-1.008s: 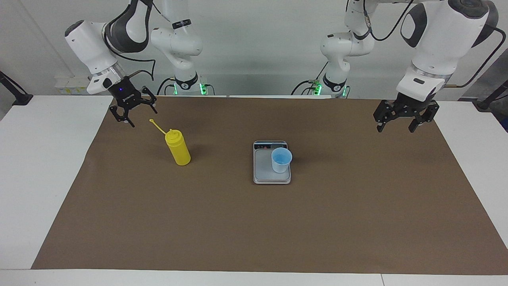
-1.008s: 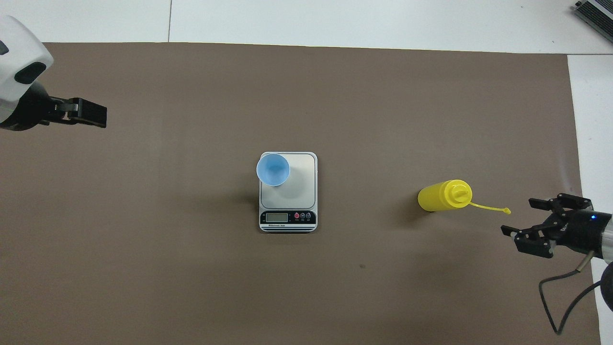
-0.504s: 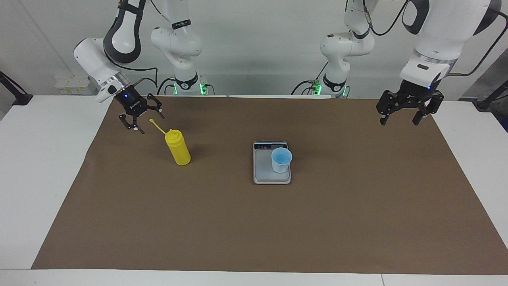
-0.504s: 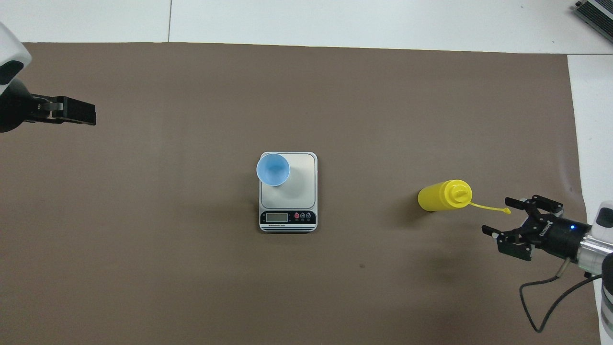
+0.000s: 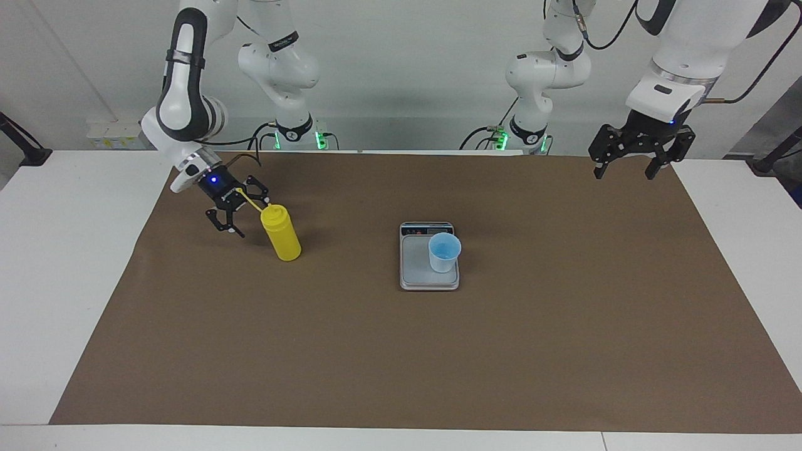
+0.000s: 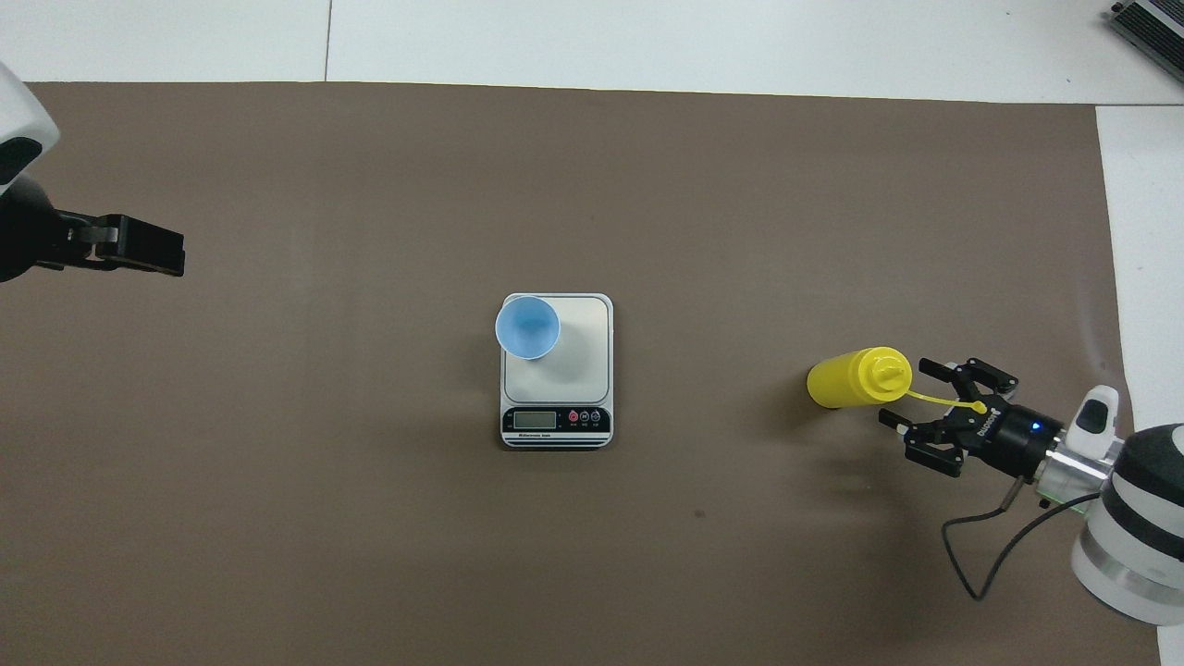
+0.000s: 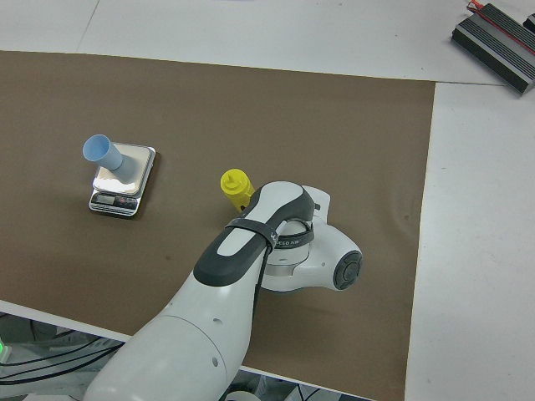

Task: Pour seasoning into cup on scale with both arms
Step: 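Grasp the yellow bottle with the right gripper, then lift the yellow bottle with the right gripper toward the cup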

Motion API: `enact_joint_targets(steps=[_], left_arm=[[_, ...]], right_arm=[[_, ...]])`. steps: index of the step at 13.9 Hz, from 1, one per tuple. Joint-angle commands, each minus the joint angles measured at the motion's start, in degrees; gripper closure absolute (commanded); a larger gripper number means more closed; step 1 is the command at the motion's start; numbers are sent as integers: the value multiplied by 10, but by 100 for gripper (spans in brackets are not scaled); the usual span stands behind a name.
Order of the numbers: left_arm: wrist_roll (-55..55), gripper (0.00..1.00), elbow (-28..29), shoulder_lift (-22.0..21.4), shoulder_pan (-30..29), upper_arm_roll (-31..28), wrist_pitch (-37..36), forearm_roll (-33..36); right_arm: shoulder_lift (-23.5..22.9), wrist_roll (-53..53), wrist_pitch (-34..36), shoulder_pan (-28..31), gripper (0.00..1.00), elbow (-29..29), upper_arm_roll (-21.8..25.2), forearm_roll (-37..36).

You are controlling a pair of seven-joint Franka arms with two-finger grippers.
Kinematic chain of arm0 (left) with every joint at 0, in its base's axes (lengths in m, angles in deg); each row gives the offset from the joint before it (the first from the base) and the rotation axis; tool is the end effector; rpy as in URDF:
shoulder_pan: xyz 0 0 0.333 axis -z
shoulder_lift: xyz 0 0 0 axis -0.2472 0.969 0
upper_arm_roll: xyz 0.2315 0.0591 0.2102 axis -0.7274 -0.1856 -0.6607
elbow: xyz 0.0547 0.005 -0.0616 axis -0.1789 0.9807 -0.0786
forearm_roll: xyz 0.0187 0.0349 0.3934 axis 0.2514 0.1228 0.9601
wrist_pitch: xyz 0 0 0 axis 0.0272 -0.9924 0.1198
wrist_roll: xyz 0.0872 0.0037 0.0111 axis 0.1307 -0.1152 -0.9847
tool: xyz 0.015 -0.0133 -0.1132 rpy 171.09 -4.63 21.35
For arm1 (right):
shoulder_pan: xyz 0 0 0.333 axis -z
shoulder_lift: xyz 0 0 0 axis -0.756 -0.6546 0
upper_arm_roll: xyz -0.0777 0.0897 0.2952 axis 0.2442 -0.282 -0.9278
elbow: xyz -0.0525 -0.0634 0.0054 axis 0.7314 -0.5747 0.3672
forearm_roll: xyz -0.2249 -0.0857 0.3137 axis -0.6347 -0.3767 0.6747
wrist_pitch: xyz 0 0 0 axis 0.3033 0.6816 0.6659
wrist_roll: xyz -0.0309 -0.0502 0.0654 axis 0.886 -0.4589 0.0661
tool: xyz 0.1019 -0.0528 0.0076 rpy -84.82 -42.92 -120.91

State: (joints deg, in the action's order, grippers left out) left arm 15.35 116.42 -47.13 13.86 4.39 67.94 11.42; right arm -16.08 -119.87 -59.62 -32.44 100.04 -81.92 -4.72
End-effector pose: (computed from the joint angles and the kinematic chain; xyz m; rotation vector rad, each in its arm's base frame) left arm 0.5591 -0.0917 0.6577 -3.1076 0.1683 -0.1408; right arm 0.4311 -0.0788 0.2909 -2.2719 -0.7632 -1.0115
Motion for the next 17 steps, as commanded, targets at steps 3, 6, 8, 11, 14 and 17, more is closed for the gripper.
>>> enact_joint_targets(steps=[3, 6, 8, 11, 14, 17], left_arm=[[10, 0, 44, -33, -10, -7, 9, -9], [9, 0, 84, -49, -27, -7, 42, -8], [7, 0, 111, -61, -31, -8, 70, -8], [8, 0, 123, -67, -39, -8, 73, -8], [9, 0, 121, -68, -39, -7, 67, -8], [5, 0, 119, -68, -39, -8, 60, -9]], right_arm=[[-14, -23, -31, -64, 0, -3, 0, 85], [-21, -23, -48, -89, 0, -6, -1, 114], [-22, -23, -64, -110, 0, -6, 0, 145], [-26, -24, -67, -112, 9, -11, 0, 146], [-28, -24, -66, -112, 57, -22, 0, 145], [-34, -13, -67, -114, 70, -52, 0, 133]])
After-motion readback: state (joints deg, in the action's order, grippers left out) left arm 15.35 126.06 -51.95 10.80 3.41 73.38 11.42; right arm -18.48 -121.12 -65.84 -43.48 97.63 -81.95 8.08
